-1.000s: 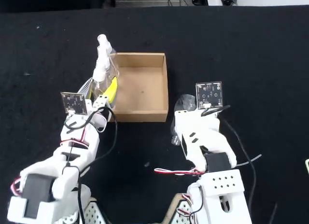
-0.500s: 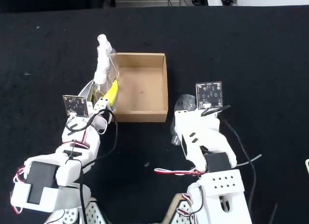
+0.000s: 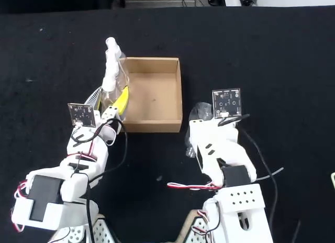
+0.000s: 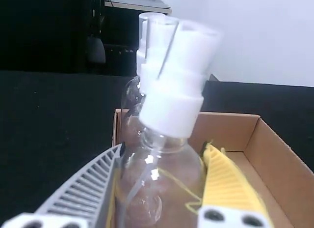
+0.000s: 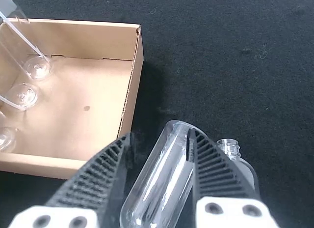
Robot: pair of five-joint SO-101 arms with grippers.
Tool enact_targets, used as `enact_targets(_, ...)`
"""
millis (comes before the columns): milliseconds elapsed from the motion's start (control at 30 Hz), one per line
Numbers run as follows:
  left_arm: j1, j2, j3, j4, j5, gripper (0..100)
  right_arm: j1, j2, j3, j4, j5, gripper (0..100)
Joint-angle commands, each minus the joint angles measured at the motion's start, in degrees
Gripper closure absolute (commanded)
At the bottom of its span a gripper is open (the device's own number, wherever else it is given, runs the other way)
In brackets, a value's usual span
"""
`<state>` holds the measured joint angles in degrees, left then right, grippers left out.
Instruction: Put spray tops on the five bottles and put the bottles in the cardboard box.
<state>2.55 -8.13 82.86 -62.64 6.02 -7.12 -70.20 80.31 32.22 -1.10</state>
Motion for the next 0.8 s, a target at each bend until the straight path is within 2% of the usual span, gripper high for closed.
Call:
enact_targets(0,-0.13,-1.32,0.22,-1.76,0.09,77,1.05,-1.54,-1.80,-1.76,0.62,83.7)
enact_targets(267,-2.51,-1.67,1.01,-1.76,-0.09,77,1.05,-1.54,-1.80,-1.76,0.62,83.7)
enact_targets(533,-1.98,-1.67,0.57,-1.85,-0.44,77,1.05,-1.54,-1.80,-1.76,0.62,83.7)
enact_targets(767,-2.33,-1.67,1.01,-1.49,-0.44,62,1.05,-1.54,-1.89,-1.76,0.62,83.6)
